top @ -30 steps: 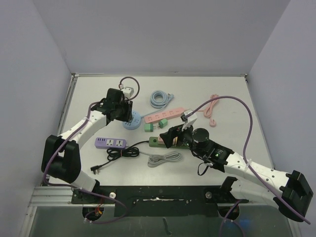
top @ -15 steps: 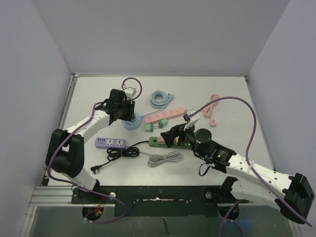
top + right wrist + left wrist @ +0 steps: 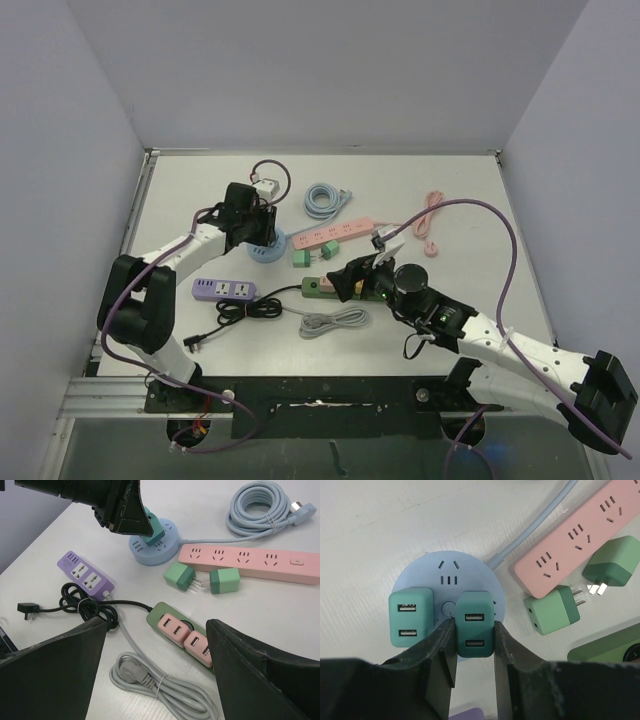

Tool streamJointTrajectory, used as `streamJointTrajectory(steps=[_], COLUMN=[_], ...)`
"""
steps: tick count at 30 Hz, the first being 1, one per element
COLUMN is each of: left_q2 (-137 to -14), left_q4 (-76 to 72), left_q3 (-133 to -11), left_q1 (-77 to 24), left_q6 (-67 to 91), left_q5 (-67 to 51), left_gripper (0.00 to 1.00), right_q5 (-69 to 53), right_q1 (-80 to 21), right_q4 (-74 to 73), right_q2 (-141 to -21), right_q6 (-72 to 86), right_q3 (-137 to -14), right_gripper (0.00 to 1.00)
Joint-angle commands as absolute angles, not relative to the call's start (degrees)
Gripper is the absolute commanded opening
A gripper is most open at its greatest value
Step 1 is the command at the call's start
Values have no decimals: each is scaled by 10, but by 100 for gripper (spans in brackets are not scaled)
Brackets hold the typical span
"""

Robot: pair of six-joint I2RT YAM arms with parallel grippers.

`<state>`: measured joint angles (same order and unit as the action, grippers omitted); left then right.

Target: Insert the plug

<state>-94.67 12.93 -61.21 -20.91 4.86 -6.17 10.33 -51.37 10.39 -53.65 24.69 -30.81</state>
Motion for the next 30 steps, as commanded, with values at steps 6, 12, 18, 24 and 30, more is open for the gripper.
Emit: streamJointTrajectory(steps=[6, 12, 18, 24, 30], left_q2=[-960, -999, -1082, -1129, -1167], left_q4=[89, 169, 293, 337, 372], left_q3=[-595, -635, -699, -707, -717], left_q1=[-223, -233, -235, -238, -237], left_q6=[15, 12, 27, 42, 50], left_q5=[-42, -2, 29, 18, -1], left_gripper=[8, 6, 0, 0, 0], right_q5=[124, 130, 134, 138, 140], right_q1=[-515, -515, -514, -513, -512], right_q4=[137, 131, 127, 121, 119], right_q2=[-510, -502, -495, -487, -485], right_q6=[249, 248, 247, 245, 245], right_q3=[-299, -296, -294, -293, -293], right_gripper=[83, 83, 83, 83, 83])
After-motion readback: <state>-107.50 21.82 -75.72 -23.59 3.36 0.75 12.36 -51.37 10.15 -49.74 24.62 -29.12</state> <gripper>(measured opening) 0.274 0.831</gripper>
